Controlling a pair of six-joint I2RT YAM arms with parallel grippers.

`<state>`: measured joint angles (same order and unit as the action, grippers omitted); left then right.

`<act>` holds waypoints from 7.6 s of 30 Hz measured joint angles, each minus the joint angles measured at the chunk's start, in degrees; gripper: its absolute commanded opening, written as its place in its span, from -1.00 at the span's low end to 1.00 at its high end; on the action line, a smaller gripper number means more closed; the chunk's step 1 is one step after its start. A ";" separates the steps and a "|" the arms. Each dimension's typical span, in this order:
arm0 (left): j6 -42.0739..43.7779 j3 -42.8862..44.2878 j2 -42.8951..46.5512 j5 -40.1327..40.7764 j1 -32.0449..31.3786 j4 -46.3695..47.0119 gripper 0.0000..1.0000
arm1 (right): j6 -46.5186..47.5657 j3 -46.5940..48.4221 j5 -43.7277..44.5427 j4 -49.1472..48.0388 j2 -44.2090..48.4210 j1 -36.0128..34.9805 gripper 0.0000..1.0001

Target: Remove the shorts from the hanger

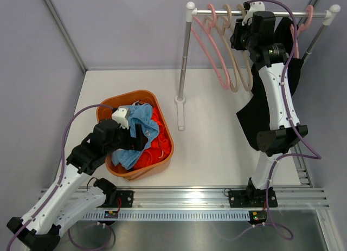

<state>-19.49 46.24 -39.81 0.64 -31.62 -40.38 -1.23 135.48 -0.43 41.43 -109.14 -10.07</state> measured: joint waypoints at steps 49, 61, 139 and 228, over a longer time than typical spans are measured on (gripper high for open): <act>0.00 0.00 0.11 -0.04 -1.18 0.00 0.98 | -16.11 -17.03 -8.76 -15.06 10.32 30.80 0.22; 0.00 0.00 0.04 -0.04 -1.29 0.00 0.98 | -14.34 -14.84 -9.81 -14.53 7.80 30.73 -0.04; 0.02 -0.02 0.66 -0.33 -2.12 0.17 0.98 | -9.66 -31.61 4.31 -0.74 34.01 11.34 -1.00; -6.69 27.04 -36.59 23.08 -27.56 12.04 -0.91 | -23.69 -66.25 7.89 0.61 53.18 -42.91 -1.00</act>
<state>-26.17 73.28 -76.40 23.73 -59.18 -28.34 -24.93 69.23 7.46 42.04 -55.96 -52.97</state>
